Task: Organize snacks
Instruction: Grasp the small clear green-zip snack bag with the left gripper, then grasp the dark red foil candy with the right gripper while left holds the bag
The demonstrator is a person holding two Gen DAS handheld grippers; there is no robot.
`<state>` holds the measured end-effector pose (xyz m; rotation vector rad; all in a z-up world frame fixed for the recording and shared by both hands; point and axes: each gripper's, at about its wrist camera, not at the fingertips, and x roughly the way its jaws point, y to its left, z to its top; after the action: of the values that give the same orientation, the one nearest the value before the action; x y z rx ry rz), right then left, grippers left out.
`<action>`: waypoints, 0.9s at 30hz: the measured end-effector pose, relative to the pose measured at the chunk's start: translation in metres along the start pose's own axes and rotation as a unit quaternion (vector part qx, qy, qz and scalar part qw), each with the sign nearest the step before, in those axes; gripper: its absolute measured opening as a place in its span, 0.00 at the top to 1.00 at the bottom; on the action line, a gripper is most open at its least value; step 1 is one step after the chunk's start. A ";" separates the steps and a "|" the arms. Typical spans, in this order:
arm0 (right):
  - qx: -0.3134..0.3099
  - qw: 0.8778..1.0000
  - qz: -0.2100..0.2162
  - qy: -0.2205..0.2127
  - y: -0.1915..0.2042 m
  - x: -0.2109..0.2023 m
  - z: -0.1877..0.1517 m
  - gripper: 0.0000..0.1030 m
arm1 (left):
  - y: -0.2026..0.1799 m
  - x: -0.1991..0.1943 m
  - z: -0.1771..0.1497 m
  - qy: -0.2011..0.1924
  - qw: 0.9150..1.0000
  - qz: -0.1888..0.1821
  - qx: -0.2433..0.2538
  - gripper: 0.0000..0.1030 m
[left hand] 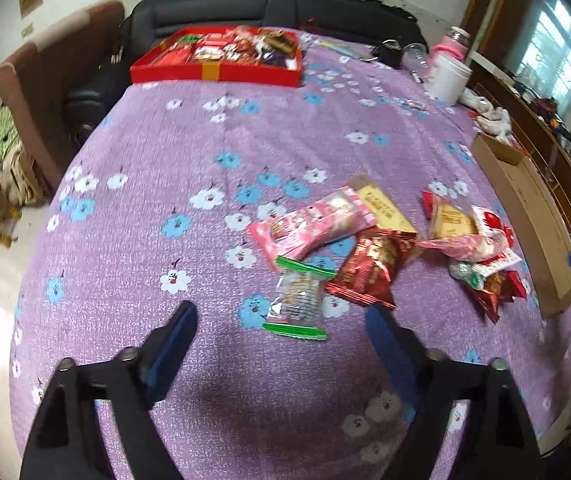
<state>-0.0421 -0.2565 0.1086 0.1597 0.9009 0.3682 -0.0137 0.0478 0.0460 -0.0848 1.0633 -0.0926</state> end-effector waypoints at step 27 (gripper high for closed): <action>0.096 0.980 0.085 0.154 0.056 0.100 0.038 0.46 | 0.001 0.012 -0.011 0.003 0.999 0.014 0.041 0.68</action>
<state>0.0300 -0.1659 0.0748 0.3657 1.2328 0.4731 -0.0177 0.0469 0.0299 0.0038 1.0648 -0.1109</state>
